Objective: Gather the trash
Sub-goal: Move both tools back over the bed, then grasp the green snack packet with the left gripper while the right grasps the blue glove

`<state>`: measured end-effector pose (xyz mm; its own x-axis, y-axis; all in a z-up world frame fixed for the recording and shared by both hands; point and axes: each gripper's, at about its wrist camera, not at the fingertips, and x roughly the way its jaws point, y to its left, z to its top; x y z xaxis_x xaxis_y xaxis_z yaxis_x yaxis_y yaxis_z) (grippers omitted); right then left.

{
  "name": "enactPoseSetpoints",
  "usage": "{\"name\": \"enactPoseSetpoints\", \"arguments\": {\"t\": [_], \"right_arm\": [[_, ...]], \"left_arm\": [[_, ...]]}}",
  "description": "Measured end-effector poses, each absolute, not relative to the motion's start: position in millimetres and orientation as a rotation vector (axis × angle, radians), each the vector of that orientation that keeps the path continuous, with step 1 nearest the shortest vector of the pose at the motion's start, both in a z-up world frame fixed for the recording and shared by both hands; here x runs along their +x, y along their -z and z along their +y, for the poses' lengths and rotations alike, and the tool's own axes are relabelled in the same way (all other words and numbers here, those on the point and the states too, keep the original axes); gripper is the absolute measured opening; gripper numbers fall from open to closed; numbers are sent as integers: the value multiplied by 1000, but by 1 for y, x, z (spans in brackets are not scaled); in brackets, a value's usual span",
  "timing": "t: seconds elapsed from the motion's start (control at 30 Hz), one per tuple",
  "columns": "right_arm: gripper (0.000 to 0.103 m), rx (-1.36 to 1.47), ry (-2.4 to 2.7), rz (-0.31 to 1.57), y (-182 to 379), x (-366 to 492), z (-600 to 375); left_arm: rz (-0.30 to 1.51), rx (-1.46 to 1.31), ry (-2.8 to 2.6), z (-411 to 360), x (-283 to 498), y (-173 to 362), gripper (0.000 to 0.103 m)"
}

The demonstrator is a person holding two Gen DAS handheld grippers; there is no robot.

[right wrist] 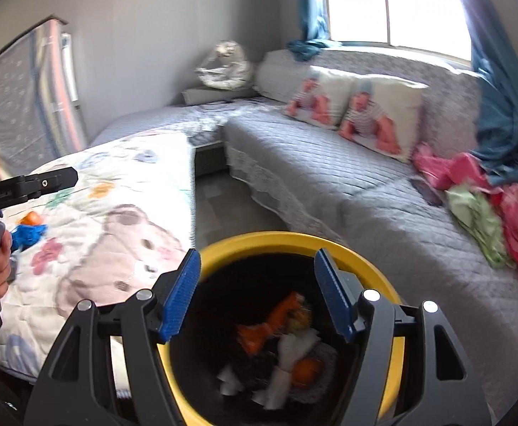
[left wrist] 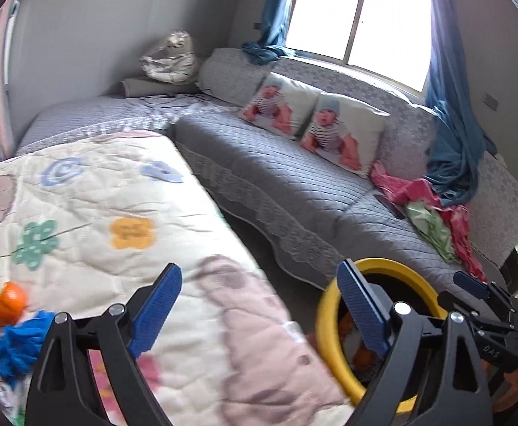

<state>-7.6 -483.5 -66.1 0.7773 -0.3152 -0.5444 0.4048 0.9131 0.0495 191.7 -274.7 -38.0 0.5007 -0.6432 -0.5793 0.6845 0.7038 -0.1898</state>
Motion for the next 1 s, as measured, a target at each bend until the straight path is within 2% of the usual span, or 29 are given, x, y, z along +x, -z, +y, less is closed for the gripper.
{"name": "enactPoseSetpoints", "arguments": {"t": [0.23,0.5,0.73,1.0], "right_arm": [[63,115,212,545,58,46,-427],[63,45,13,546,53,102,-358],[63,-6,-188,559,56,141,-311],[60,-87,-376,602,68,183,-264]], "left_arm": [[607,47,662,-178,213,25,86],[577,43,544,-79,192,32,86],[603,42,527,-55,158,55,86],[686,-17,521,-54,157,84,84]]}}
